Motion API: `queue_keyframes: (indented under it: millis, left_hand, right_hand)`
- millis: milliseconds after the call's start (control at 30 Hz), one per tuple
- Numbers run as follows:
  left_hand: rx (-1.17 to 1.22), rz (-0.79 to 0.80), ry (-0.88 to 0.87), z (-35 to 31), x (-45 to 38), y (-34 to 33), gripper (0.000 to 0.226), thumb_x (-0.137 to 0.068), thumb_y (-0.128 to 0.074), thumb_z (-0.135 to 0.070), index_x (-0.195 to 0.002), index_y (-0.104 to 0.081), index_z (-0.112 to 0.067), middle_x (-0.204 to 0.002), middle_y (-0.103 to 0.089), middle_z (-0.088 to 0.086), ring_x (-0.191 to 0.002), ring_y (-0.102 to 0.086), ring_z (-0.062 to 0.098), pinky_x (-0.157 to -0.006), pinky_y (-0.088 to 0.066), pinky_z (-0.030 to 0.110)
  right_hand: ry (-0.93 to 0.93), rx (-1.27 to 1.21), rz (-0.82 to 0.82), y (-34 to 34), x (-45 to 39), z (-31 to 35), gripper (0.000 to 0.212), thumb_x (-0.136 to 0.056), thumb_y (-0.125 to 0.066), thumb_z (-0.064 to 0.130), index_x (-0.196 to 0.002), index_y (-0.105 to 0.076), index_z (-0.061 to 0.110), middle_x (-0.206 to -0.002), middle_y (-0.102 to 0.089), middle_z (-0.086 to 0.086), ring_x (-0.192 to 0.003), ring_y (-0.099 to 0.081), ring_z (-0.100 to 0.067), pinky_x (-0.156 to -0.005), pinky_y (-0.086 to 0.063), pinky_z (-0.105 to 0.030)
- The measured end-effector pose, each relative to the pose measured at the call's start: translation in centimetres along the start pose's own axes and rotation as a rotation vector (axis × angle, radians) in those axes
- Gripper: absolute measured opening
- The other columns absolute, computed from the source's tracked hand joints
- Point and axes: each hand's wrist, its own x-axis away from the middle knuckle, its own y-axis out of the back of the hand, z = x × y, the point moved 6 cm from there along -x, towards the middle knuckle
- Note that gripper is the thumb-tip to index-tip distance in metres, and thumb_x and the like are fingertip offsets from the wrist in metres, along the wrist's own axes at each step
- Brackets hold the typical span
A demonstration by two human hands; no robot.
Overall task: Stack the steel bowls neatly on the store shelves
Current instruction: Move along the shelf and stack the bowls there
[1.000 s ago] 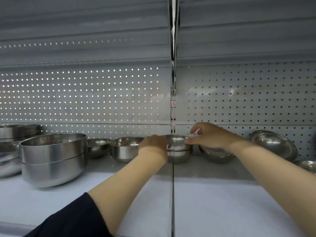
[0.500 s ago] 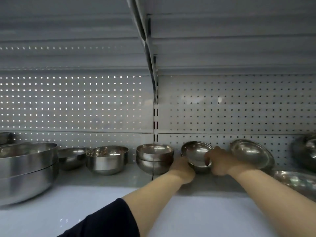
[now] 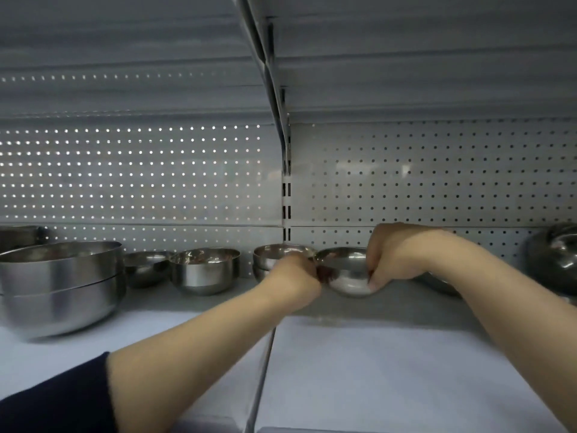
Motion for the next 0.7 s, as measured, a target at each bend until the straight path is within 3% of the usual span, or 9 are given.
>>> queue_keyframes:
  millis: [67, 167, 267, 333, 500, 600, 700]
  left_hand:
    - [-0.090, -0.086, -0.006, 1.5, 2.7, 2.9, 0.023, -0.080, -0.056, -0.006, -0.091, -0.075, -0.012, -0.079, -0.068, 0.004, -0.074, -0.060, 0.019, -0.070, -0.049, 0.025]
    - [-0.391, -0.269, -0.019, 3.0, 6.3, 5.9, 0.025, -0.077, -0.050, -0.008, -0.080, -0.075, -0.016, -0.074, -0.069, 0.003, -0.076, -0.063, 0.024, -0.063, -0.047, 0.025]
    - [-0.450, -0.398, -0.005, 4.4, 8.6, 6.9, 0.019, -0.079, -0.051, -0.011, -0.070, -0.068, -0.012, -0.063, -0.061, 0.002, -0.070, -0.060, 0.025, -0.056, -0.043, 0.026]
    - [-0.460, -0.448, 0.011, 5.2, 9.5, 7.3, 0.017, -0.079, -0.053, -0.014, -0.072, -0.068, -0.012, -0.067, -0.066, 0.003, -0.072, -0.062, 0.024, -0.060, -0.048, 0.028]
    - [-0.468, -0.459, 0.032, 6.2, 10.4, 7.6, 0.017, -0.075, -0.055, -0.011, -0.082, -0.071, -0.014, -0.079, -0.071, 0.003, -0.083, -0.065, 0.024, -0.070, -0.053, 0.030]
    - [-0.482, -0.450, 0.021, 6.2, 10.3, 7.5, 0.018, -0.077, -0.055, -0.011, -0.083, -0.071, -0.015, -0.081, -0.071, 0.001, -0.085, -0.065, 0.022, -0.069, -0.050, 0.027]
    - [-0.550, -0.384, 0.019, 6.3, 10.7, 7.5, 0.023, -0.081, -0.056, -0.018, -0.101, -0.066, -0.020, -0.098, -0.069, -0.002, -0.098, -0.063, 0.021, -0.077, -0.050, 0.028]
  right_hand:
    - [0.065, -0.035, -0.045, 0.3, 1.6, 2.4, 0.023, -0.077, -0.073, 0.031, -0.093, -0.071, 0.014, -0.090, -0.066, 0.001, -0.085, -0.062, -0.017, -0.072, -0.048, -0.026]
    - [0.185, -0.136, -0.104, 0.2, 3.4, 5.8, 0.021, -0.075, -0.075, 0.026, -0.092, -0.073, 0.014, -0.091, -0.069, 0.000, -0.090, -0.065, -0.019, -0.071, -0.048, -0.026]
    - [0.252, -0.157, -0.141, -0.2, 4.2, 8.4, 0.021, -0.078, -0.073, 0.025, -0.095, -0.072, 0.012, -0.097, -0.071, -0.004, -0.093, -0.066, -0.021, -0.075, -0.052, -0.029]
    - [0.277, -0.171, -0.157, -0.8, 4.7, 9.4, 0.022, -0.079, -0.072, 0.026, -0.096, -0.071, 0.012, -0.096, -0.071, -0.004, -0.093, -0.066, -0.022, -0.077, -0.052, -0.031]
    - [0.298, -0.192, -0.203, -1.9, 5.4, 10.5, 0.018, -0.079, -0.071, 0.026, -0.090, -0.072, 0.012, -0.089, -0.069, -0.002, -0.088, -0.064, -0.021, -0.061, -0.044, -0.025]
    - [0.266, -0.200, -0.207, -2.5, 5.4, 10.6, 0.022, -0.080, -0.070, 0.027, -0.097, -0.067, 0.012, -0.095, -0.068, -0.003, -0.088, -0.064, -0.021, -0.068, -0.050, -0.028]
    - [0.241, -0.214, -0.204, -2.6, 5.7, 10.4, 0.024, -0.080, -0.070, 0.030, -0.096, -0.070, 0.013, -0.095, -0.068, -0.004, -0.086, -0.064, -0.020, -0.071, -0.054, -0.029]
